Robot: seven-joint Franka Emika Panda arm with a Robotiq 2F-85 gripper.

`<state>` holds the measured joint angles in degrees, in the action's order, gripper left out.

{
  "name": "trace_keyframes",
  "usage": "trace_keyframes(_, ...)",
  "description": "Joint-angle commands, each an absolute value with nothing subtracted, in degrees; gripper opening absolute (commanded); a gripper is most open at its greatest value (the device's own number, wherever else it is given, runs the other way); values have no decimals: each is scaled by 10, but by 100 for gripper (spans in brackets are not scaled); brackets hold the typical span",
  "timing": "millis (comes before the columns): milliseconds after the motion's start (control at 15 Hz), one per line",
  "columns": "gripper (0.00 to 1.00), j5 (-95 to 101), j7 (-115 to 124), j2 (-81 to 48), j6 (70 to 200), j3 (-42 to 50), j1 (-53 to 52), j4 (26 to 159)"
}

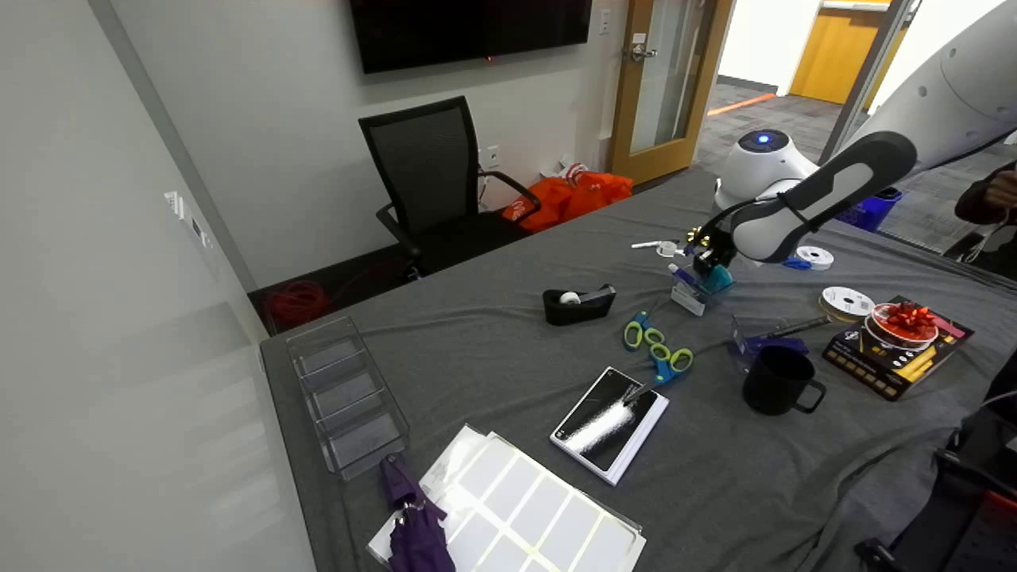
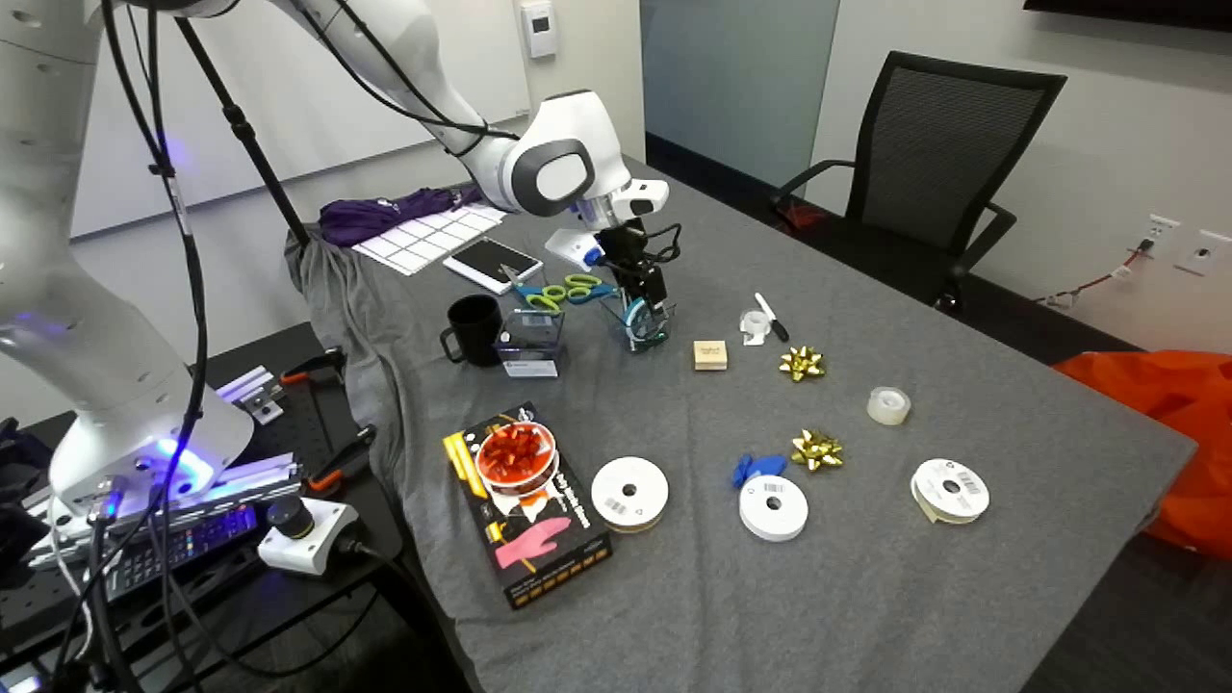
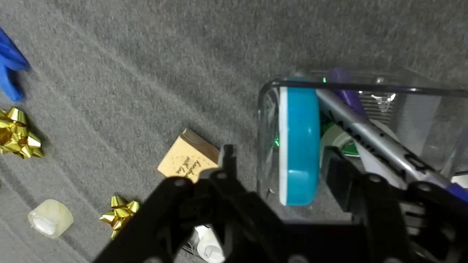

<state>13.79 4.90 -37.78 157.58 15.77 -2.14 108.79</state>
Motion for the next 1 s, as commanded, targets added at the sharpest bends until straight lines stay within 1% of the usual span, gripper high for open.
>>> trace_keyframes(0,95,151,56,-366,1584,162,-24,1101)
trace_keyframes(67,60,150,56,-365,1583,162,-24,1101)
trace_keyframes(133,56,150,56,-365,1582,161,-24,1101)
trace_keyframes(200,54,149,55,-365,1582,160,-23,1102)
trace_keyframes(400,31,147,57,-365,1579,159,-24,1101)
trace_keyframes(600,11,150,57,-361,1581,161,-26,1104)
trace_keyframes(667,56,148,55,-356,1580,160,-24,1106)
trace_keyframes(733,55,148,54,-350,1578,159,-24,1107)
trace_keyframes(800,58,148,54,-347,1577,158,-24,1109)
trace_keyframes(933,72,149,53,-340,1577,158,-24,1111)
